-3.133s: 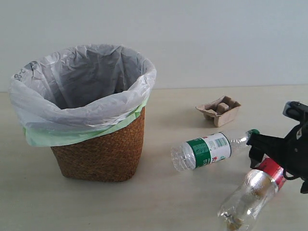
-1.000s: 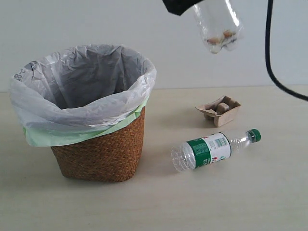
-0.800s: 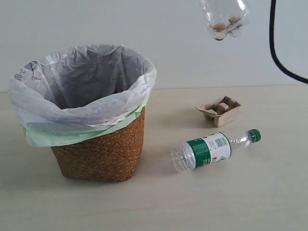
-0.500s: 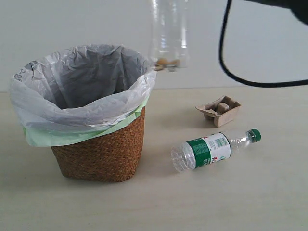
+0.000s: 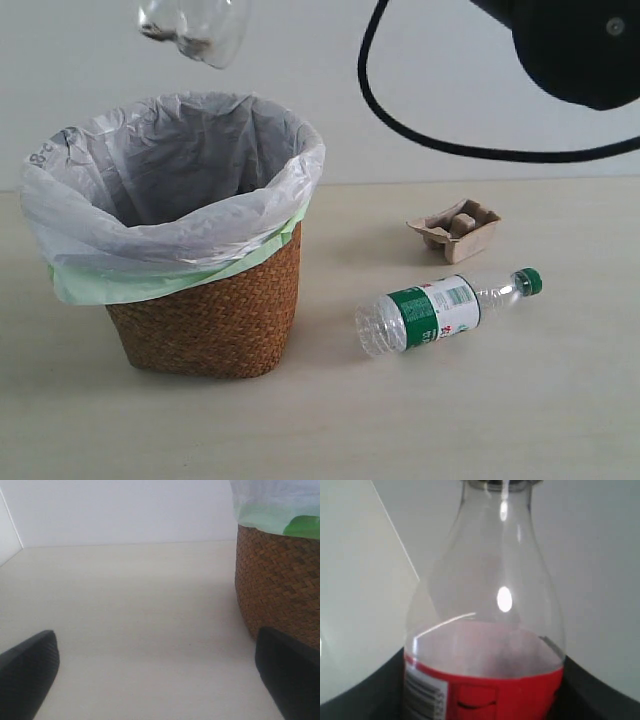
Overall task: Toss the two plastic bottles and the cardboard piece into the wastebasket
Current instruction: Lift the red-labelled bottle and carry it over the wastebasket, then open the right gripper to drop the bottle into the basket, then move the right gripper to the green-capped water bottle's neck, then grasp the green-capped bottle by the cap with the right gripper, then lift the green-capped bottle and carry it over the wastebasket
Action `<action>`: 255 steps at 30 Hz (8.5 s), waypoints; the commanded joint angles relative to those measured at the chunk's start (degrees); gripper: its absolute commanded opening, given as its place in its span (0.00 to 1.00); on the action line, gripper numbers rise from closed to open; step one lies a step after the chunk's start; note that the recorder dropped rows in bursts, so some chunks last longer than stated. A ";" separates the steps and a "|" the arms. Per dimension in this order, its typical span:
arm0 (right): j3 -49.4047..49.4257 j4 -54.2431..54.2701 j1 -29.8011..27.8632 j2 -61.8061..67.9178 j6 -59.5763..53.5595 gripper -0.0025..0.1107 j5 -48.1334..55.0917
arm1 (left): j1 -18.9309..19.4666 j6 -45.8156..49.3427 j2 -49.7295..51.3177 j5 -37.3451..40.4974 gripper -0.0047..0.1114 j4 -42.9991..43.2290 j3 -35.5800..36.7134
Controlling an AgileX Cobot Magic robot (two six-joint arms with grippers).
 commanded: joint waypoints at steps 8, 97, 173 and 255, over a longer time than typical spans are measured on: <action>-0.41 13.79 -0.07 -0.40 -79.51 0.02 20.94 | -0.39 -0.50 -0.18 -0.40 0.97 -0.12 -0.21; -11.99 104.10 -1.44 12.14 -113.21 0.87 -16.51 | -0.39 -0.50 -0.18 -0.40 0.97 -0.12 -0.21; 15.27 104.10 -24.52 27.05 -75.50 0.33 34.52 | -0.39 -0.50 -0.18 -0.40 0.97 -0.12 -0.21; -12.67 70.27 8.12 -0.92 -127.38 0.02 30.41 | -0.39 -0.50 -0.18 -0.40 0.97 -0.12 -0.21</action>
